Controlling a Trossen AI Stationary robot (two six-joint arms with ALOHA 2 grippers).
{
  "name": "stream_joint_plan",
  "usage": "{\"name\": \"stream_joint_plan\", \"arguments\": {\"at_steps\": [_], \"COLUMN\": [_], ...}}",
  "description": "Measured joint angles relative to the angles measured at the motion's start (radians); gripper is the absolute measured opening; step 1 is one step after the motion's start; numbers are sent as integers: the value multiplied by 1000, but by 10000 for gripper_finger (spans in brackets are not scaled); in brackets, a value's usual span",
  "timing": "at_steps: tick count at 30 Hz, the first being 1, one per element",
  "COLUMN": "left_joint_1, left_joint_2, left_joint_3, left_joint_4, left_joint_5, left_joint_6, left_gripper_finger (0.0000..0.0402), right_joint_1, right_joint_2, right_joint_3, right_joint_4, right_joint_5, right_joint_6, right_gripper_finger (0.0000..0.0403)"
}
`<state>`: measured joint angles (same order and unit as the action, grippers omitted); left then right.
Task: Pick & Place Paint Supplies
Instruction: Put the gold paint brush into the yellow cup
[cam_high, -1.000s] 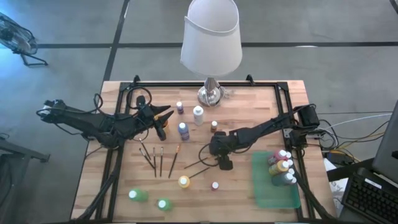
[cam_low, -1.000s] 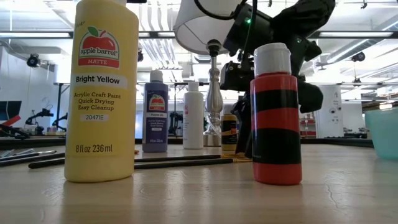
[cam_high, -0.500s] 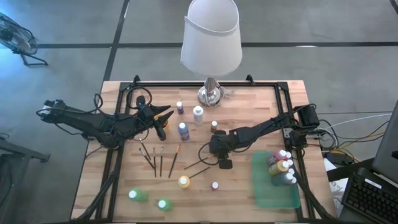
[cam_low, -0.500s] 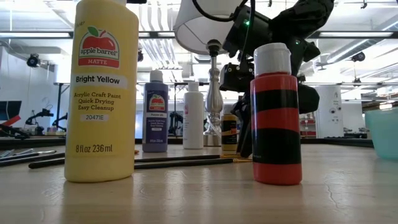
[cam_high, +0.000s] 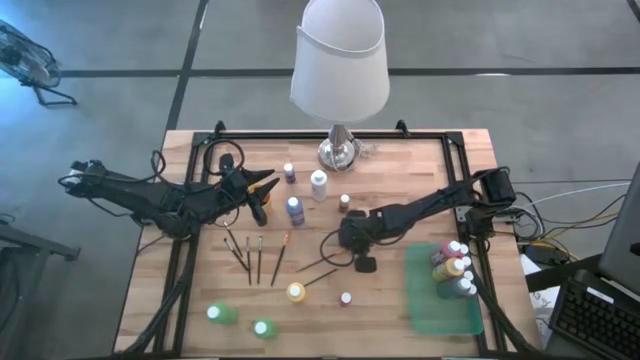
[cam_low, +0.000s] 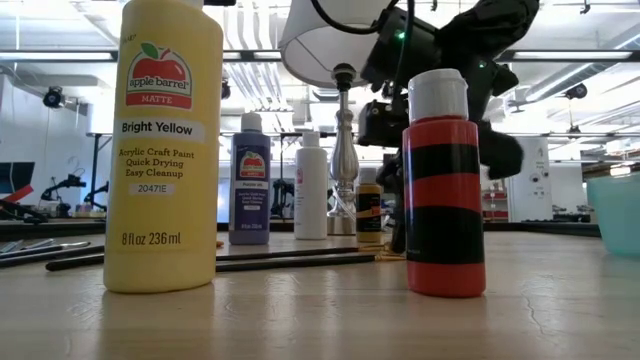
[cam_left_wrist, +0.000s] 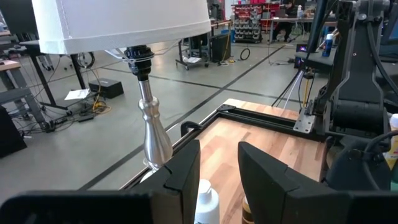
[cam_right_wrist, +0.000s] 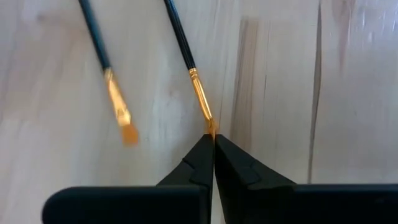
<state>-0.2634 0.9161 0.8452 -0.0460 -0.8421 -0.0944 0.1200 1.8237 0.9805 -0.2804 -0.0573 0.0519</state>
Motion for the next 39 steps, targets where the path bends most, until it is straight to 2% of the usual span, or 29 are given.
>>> {"name": "stream_joint_plan", "arguments": {"at_steps": [3, 12, 19, 25, 32, 34, 39], "left_joint_1": [0, 0, 3, 27, 94, 122, 180], "left_joint_2": [0, 0, 0, 11, 111, 149, 249], "left_joint_3": [0, 0, 1, 37, 222, 288, 421], "left_joint_4": [0, -1, -7, -38, -343, -404, -507], "left_joint_5": [0, 24, 60, 216, 345, 428, 668], "left_joint_6": [-5, -40, -93, -153, -279, -307, -397], "left_gripper_finger": [115, 115, 115, 115, 115, 115, 115], "right_joint_1": [0, 0, 2, 2, 35, 53, 122], "right_joint_2": [-52, -271, -436, -528, -513, -486, -413], "right_joint_3": [-3, 1, 10, 43, 140, 172, 256], "right_joint_4": [-37, -262, -355, -354, -367, -370, -363], "right_joint_5": [6, 189, 269, 270, 270, 274, 367], "right_joint_6": [-4, -8, -62, -99, -179, -220, -328], "right_gripper_finger": [8, 8, 8, 8, 8, 8, 8]}}
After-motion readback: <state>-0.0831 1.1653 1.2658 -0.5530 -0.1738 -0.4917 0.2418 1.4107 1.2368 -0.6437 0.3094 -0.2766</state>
